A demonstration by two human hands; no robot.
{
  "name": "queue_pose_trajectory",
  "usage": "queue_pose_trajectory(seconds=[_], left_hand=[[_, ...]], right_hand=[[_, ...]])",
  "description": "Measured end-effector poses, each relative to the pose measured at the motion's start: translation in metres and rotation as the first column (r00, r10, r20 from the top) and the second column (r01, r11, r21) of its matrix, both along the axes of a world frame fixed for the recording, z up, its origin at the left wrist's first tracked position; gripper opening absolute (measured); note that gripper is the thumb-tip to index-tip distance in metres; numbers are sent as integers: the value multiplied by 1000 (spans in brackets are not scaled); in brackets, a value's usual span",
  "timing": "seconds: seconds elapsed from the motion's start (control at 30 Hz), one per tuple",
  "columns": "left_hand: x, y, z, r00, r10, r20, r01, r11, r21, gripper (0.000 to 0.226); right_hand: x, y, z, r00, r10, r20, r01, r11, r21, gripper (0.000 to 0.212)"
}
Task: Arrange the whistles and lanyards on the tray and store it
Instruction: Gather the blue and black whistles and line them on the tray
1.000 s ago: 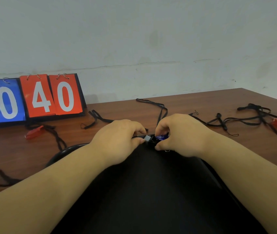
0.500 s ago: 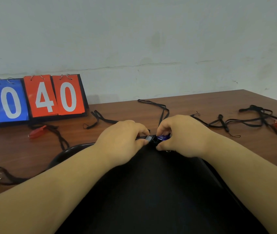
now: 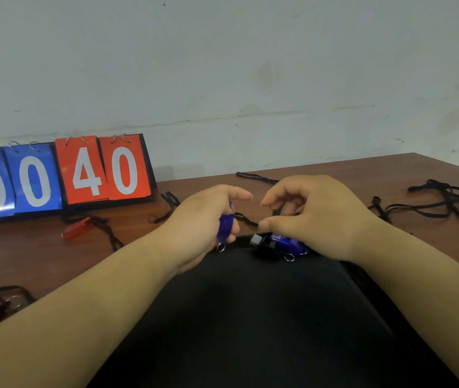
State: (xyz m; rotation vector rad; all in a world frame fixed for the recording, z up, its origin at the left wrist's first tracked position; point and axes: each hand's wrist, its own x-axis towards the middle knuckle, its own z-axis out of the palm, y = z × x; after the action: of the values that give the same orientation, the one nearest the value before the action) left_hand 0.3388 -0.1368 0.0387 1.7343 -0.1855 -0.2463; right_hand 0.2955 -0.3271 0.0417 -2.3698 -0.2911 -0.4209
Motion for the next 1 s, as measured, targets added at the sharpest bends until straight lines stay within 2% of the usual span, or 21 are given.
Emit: queue_pose_trajectory(seconds=[0.1, 0.23, 0.3, 0.47, 0.63, 0.73, 0.87, 1.0], left_hand=[[-2, 6, -1, 999, -50, -6, 49, 992, -120, 53], [-2, 6, -3, 987, -160, 5, 156, 955, -254, 48], [-3, 3, -3, 988, -144, 48, 152, 944, -292, 45], [-8, 3, 0, 991, -76, 114, 104, 959, -262, 33], [-12, 2, 3, 994, -46, 97, 76, 942, -328, 24], [-6, 4, 0, 995, -7, 101, 34, 962, -270, 19], [-5, 9, 4, 992, -32, 126, 52, 986, -159, 20], [-9, 17, 17, 960, -107, 258, 70, 986, 150, 26]], right_hand=[[-5, 4, 3, 998, 45, 46, -48, 996, 74, 22], [-9, 10, 3, 995, 74, 67, -84, 985, 148, 23], [-9, 11, 2, 995, 70, 68, -80, 985, 155, 22], [-9, 10, 2, 998, 30, 54, -38, 989, 142, 21], [-12, 12, 5, 999, 50, 3, -49, 971, 234, 16], [-11, 11, 8, 999, 36, -30, -26, 960, 279, 12], [-10, 7, 12, 998, 13, -55, 7, 935, 354, 9], [-6, 4, 10, 995, 12, -99, 29, 914, 405, 5]])
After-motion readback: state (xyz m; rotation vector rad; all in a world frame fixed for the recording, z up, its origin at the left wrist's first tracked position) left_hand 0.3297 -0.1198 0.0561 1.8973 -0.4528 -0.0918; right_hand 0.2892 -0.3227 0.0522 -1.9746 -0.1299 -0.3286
